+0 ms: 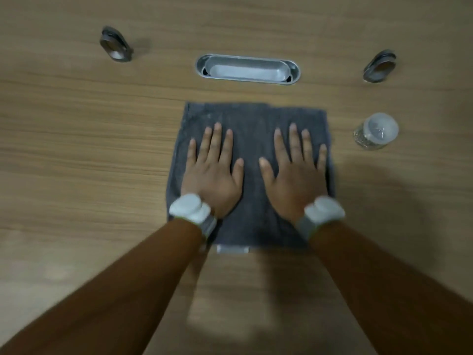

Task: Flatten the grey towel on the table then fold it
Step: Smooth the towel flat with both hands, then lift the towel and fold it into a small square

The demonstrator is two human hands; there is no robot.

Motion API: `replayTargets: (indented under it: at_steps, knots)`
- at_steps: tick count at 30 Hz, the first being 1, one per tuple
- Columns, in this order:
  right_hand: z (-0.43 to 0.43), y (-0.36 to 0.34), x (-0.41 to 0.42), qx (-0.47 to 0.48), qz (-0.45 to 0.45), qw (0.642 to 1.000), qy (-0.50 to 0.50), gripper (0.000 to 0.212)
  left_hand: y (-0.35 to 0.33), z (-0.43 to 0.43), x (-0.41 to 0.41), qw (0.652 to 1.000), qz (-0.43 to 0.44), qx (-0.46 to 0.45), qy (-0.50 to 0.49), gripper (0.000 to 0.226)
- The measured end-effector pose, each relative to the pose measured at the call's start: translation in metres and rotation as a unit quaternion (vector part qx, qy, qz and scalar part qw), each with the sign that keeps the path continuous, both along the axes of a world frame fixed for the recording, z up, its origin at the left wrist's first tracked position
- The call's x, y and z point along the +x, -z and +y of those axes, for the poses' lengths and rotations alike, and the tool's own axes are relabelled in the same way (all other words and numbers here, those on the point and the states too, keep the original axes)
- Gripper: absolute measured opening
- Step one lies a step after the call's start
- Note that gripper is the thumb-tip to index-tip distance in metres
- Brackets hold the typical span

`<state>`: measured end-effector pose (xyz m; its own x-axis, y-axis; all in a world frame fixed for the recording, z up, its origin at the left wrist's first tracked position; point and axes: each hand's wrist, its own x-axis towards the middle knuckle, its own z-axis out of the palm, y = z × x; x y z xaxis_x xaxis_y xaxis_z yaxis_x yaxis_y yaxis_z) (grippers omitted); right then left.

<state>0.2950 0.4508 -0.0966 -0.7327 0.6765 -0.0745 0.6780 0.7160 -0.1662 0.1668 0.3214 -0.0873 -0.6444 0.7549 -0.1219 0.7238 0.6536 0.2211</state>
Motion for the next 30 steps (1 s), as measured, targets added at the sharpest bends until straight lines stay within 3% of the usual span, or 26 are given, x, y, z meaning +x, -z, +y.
replayTargets:
  at_steps: [4,8,20,30]
  knots:
    - [-0.055,-0.002,0.063,0.01,-0.017,0.999,-0.025,0.07,-0.002,-0.062,0.063,1.0,0.005,-0.013,0.01,0.067]
    - [-0.062,-0.002,0.072,0.011,-0.029,0.999,-0.035,0.072,0.002,-0.077,0.081,0.999,0.009,-0.03,0.035,0.068]
    - [0.039,0.0,-0.074,-0.021,-0.032,0.999,0.023,0.074,0.007,0.036,-0.075,1.0,0.01,0.006,-0.013,0.071]
    - [-0.033,-0.005,-0.023,-0.001,-0.018,1.0,0.015,0.07,-0.008,-0.029,-0.026,1.0,-0.013,-0.018,-0.005,0.069]
